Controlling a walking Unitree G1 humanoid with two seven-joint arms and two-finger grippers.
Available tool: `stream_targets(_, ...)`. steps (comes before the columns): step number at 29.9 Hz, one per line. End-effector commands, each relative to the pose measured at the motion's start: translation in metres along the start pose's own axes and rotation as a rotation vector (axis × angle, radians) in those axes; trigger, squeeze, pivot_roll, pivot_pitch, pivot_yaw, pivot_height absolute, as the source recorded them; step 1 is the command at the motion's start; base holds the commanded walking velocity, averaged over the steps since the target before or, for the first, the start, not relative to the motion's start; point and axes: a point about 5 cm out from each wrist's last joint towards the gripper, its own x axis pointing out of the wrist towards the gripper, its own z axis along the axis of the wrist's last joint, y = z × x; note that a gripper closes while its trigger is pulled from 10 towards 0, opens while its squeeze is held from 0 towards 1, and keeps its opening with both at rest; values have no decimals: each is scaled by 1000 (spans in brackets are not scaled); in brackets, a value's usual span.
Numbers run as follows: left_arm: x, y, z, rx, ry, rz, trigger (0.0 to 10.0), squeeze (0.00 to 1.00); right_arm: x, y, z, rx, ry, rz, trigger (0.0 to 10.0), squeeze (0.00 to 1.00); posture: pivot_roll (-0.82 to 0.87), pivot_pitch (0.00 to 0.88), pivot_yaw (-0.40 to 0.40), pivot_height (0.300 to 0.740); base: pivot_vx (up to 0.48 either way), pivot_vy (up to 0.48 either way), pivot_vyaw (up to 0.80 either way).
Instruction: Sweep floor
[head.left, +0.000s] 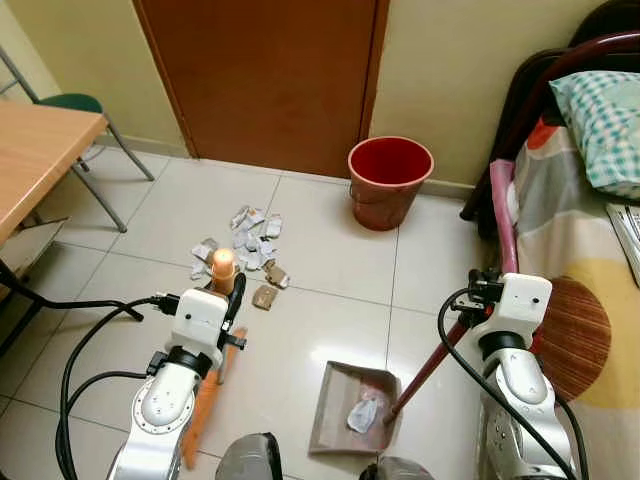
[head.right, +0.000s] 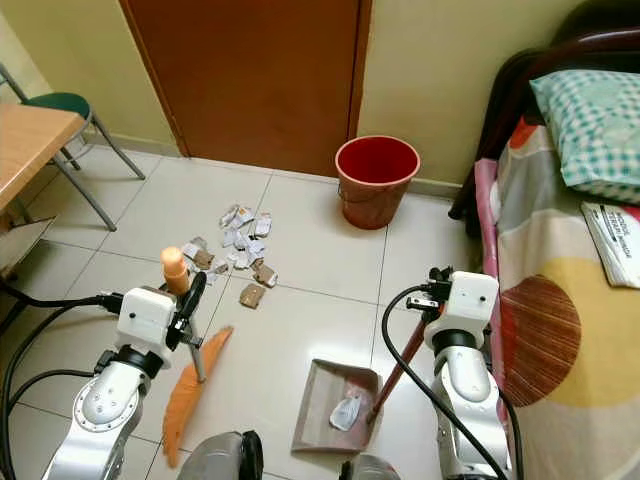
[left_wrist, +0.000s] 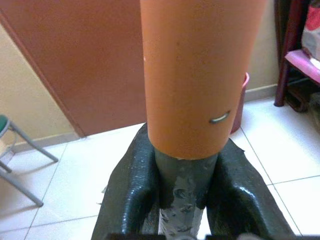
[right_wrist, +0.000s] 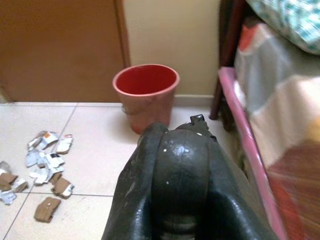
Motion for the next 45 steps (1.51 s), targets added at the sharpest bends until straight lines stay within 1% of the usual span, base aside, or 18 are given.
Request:
stream_targets(1, 3, 7, 9, 7, -40, 31, 10000, 0, -1, -4, 8, 10, -29, -14, 10000, 0, -8, 77, 2, 740, 326, 0, -800)
stream_targets(6, 9, 6, 16, -20, -59, 38, 10000, 0, 3, -3, 11, -1, -37, 1, 10000, 0, -11, 77, 2, 740, 380, 0, -800)
stream_targets(10, 11, 4, 17, -25, -66, 32, 10000, 0, 9, -3, 14, -5, -48, 3, 10000, 0, -11, 78, 2, 740, 411, 0, -733)
stream_targets(18, 13, 5, 19, -30, -69, 44, 10000, 0, 12, -2, 16, -8, -51, 12, 10000, 0, -10, 84, -2, 740, 418, 0, -527)
stream_targets(31, 15, 11, 19, -16, -70, 84, 10000, 0, 16, -1, 18, -8, -55, 26, 10000, 0, -11, 88, -6, 740, 405, 0, 0)
stream_targets(45, 18, 12, 22, -11, -78, 98, 10000, 0, 19, 4, 20, 5, -62, 51, 10000, 0, -12, 92, -6, 740, 387, 0, 0)
